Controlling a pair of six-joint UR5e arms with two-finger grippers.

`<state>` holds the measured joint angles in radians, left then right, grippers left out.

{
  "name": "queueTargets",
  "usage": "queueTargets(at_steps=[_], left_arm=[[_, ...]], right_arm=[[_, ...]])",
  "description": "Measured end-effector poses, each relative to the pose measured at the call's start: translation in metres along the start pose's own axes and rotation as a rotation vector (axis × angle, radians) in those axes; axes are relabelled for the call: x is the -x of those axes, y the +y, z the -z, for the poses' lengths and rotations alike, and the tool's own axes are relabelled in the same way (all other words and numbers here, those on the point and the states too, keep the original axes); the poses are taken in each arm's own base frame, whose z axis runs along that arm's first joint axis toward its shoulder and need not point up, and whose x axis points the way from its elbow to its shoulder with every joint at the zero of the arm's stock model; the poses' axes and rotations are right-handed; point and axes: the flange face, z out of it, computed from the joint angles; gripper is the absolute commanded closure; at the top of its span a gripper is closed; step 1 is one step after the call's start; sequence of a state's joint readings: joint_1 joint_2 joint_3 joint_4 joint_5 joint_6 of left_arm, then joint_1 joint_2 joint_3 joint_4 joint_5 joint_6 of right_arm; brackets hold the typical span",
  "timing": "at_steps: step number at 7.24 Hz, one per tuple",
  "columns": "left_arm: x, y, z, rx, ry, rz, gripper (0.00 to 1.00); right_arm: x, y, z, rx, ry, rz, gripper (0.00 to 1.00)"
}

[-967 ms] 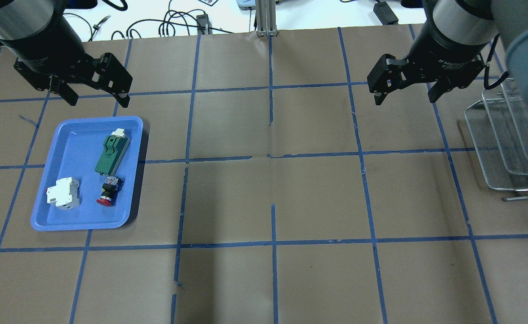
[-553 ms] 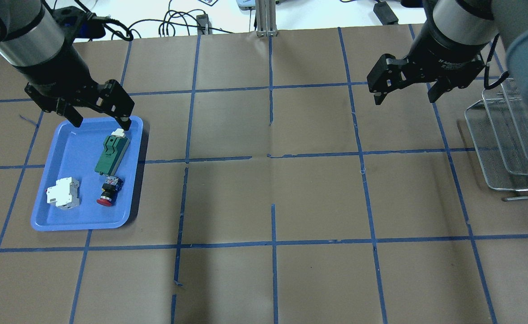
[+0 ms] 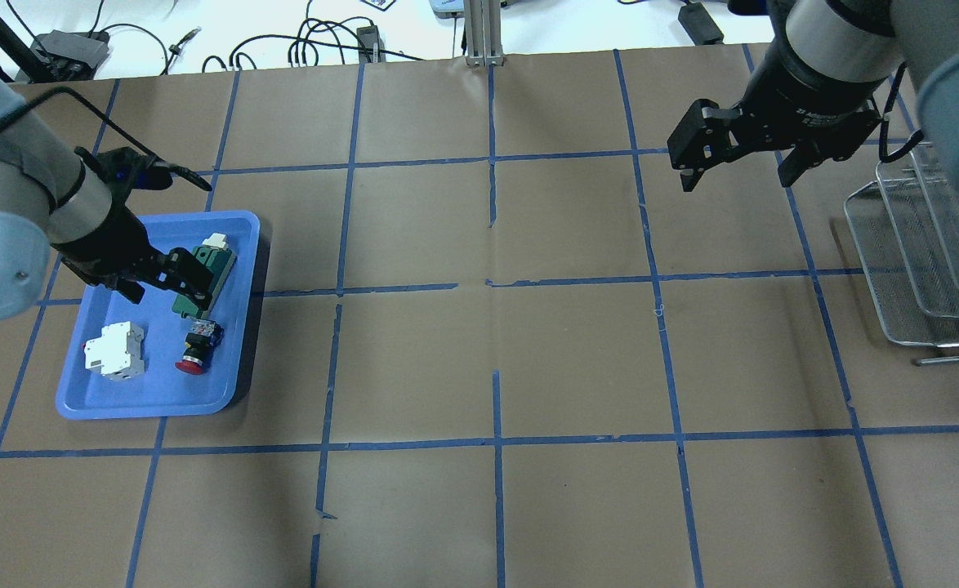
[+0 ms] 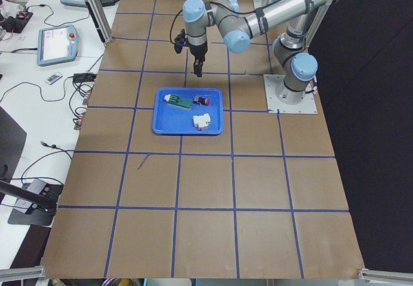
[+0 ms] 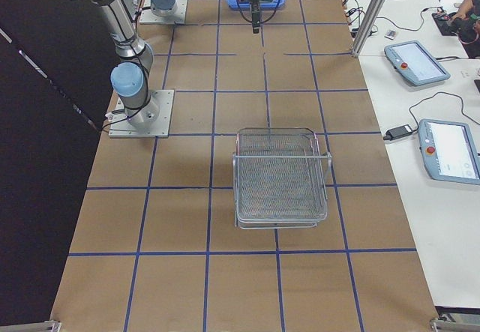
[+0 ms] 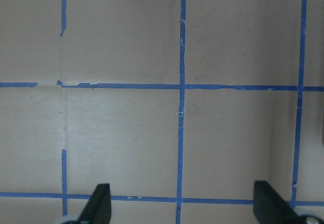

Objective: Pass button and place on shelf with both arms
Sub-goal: 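Lower the left gripper and close it on the red push button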

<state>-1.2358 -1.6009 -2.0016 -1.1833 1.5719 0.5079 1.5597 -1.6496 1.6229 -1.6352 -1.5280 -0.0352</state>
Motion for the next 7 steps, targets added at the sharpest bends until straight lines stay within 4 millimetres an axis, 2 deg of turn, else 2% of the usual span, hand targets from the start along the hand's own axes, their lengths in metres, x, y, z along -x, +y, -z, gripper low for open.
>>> queueTargets(at_steps=[1, 3, 5, 7], left_arm=[[0.012, 0.005, -0.032, -0.019, -0.008, -0.032, 0.0], [0.039, 0.008, -0.071, -0.025, 0.009, -0.075, 0.0], [0.049, 0.006, -0.098, -0.041, 0.012, -0.112, 0.0], [0.05, 0.007, -0.116, -0.031, 0.022, -0.145, 0.1]], right_arm=[[0.0, 0.0, -0.001, 0.001, 0.0, 0.0, 0.0], [0.0, 0.001, -0.002, 0.003, -0.002, 0.0, 0.0], [0.0, 0.001, -0.002, 0.004, -0.002, 0.0, 0.0], [0.0, 0.001, -0.002, 0.004, -0.002, 0.0, 0.0]])
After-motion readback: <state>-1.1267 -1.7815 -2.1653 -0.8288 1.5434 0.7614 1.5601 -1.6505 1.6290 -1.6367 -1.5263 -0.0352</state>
